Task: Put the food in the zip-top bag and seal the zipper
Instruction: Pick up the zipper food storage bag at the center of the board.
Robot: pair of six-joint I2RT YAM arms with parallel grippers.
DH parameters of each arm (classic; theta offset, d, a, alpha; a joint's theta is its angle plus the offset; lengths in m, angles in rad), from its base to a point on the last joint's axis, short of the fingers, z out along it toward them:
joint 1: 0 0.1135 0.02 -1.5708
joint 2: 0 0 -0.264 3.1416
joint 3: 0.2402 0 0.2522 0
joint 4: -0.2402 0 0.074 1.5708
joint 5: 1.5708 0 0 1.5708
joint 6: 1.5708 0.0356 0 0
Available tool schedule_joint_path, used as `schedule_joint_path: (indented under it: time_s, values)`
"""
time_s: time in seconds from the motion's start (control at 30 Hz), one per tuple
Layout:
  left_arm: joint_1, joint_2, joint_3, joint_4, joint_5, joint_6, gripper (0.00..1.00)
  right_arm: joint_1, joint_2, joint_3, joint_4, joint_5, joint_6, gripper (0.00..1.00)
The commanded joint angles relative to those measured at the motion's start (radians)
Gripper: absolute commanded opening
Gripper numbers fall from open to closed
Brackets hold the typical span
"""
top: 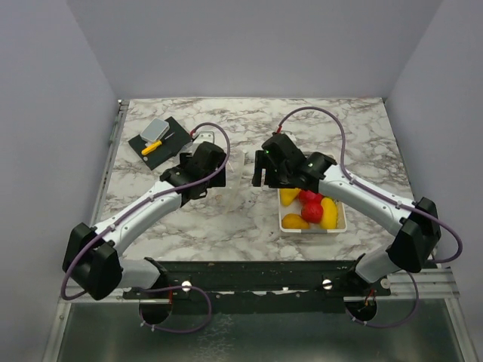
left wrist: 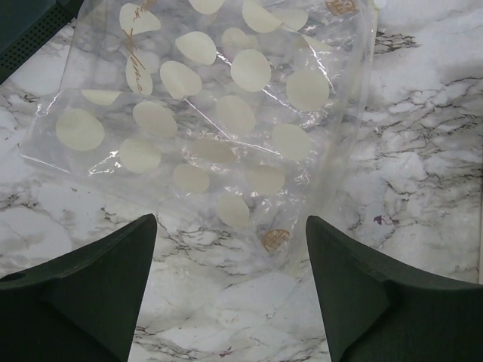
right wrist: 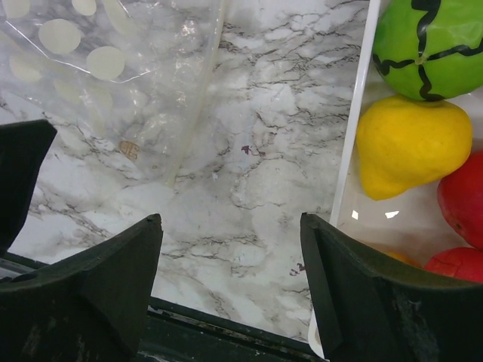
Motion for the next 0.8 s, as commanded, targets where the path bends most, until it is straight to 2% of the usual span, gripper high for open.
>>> schedule_joint_path:
  time_s: [0.0,0.17,0.47,0.67,0.77]
  values:
    - [0.011,0.091,0.067,0.006,-0.067,-0.059,0.79,-0.005,-0.044,-0.020,-0.013,0.042,-0.012,0.80]
    - [0.019,0.173,0.104,0.044,-0.058,-0.040,0.78,-0.005,-0.056,-0.031,-0.010,0.041,-0.029,0.80]
    - [0.021,0.297,0.193,0.050,-0.058,0.081,0.79,-0.005,-0.049,-0.067,0.019,0.010,-0.022,0.82]
    - [0.021,0.321,0.231,0.035,-0.044,0.153,0.86,-0.005,-0.045,-0.084,0.026,0.006,-0.022,0.82]
    - [0.021,0.322,0.247,0.026,-0.019,0.238,0.89,-0.005,-0.046,-0.088,0.024,0.010,-0.026,0.82]
